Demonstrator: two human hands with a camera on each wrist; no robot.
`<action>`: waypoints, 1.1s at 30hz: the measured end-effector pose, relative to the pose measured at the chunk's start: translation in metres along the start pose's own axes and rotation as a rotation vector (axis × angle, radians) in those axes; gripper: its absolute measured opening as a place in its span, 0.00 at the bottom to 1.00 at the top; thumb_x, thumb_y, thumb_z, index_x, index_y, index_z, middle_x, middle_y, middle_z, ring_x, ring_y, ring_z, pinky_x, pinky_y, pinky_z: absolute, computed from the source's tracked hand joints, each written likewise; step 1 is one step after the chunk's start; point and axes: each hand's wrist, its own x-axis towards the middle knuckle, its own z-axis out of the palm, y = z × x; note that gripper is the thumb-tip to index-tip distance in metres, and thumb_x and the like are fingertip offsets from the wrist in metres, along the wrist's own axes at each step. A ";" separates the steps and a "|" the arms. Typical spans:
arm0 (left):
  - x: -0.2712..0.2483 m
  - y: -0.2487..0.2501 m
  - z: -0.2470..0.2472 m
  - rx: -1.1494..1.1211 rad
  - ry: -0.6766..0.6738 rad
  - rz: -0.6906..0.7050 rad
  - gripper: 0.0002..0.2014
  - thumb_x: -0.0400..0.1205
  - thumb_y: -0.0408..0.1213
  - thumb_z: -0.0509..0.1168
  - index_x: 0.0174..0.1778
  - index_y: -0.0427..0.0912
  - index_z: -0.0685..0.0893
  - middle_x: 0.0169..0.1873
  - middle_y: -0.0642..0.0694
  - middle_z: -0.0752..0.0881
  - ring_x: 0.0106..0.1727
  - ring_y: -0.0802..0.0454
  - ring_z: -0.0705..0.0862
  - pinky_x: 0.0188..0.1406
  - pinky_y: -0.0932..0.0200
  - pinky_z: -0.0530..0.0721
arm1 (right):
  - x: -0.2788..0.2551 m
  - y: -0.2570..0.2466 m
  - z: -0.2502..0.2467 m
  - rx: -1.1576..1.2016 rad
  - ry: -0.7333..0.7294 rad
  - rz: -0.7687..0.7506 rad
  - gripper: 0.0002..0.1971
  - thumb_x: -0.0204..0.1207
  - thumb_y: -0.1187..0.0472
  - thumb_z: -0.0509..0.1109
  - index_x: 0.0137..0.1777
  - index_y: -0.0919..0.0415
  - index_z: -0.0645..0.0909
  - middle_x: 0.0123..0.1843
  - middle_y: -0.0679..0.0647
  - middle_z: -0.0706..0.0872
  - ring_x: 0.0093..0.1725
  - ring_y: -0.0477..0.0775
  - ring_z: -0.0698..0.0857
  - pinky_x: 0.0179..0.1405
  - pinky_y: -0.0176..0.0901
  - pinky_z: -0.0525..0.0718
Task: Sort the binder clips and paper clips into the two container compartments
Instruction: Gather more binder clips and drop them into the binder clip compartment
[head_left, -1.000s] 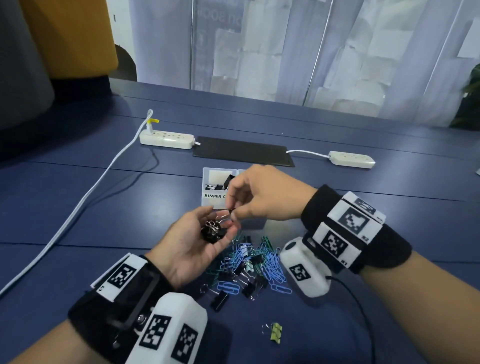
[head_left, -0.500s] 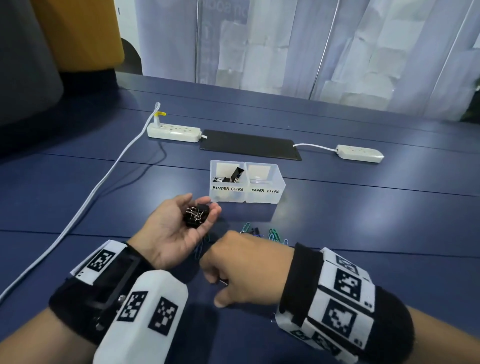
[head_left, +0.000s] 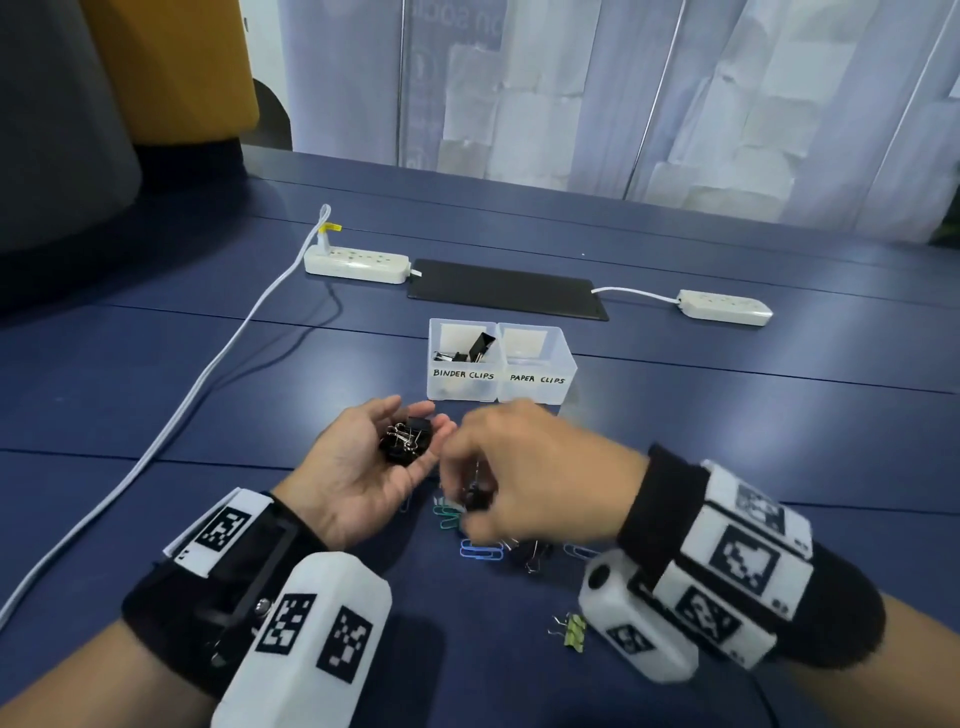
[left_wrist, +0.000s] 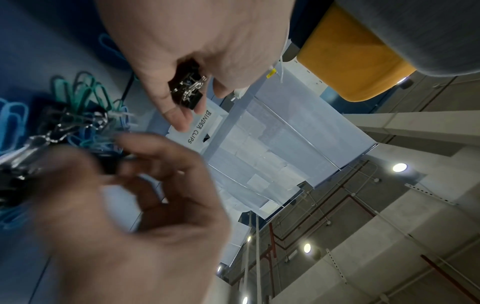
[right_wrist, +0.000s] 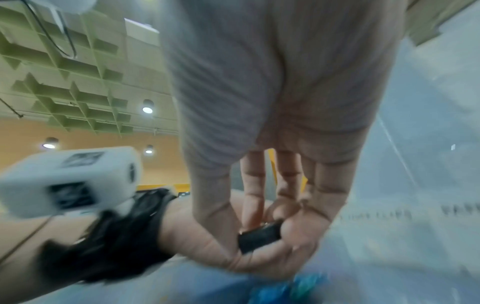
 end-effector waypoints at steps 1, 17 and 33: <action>0.000 -0.001 0.001 0.013 -0.020 -0.011 0.15 0.86 0.38 0.54 0.47 0.31 0.81 0.46 0.34 0.81 0.52 0.43 0.82 0.44 0.46 0.85 | 0.004 0.001 -0.008 0.005 0.055 -0.004 0.08 0.60 0.61 0.77 0.41 0.56 0.86 0.40 0.50 0.86 0.39 0.48 0.82 0.44 0.44 0.83; -0.006 -0.010 0.018 -0.041 -0.050 -0.092 0.19 0.87 0.40 0.51 0.42 0.29 0.79 0.40 0.35 0.80 0.40 0.46 0.82 0.32 0.63 0.86 | -0.052 0.019 0.001 -0.145 -0.325 0.093 0.17 0.59 0.47 0.81 0.43 0.54 0.84 0.37 0.50 0.88 0.33 0.44 0.83 0.36 0.36 0.83; -0.008 -0.030 0.029 0.005 -0.086 -0.107 0.13 0.86 0.35 0.54 0.42 0.33 0.80 0.40 0.38 0.84 0.40 0.48 0.82 0.39 0.56 0.88 | -0.014 0.019 -0.039 0.011 0.178 0.030 0.03 0.65 0.60 0.77 0.39 0.56 0.88 0.29 0.45 0.85 0.33 0.41 0.84 0.41 0.38 0.85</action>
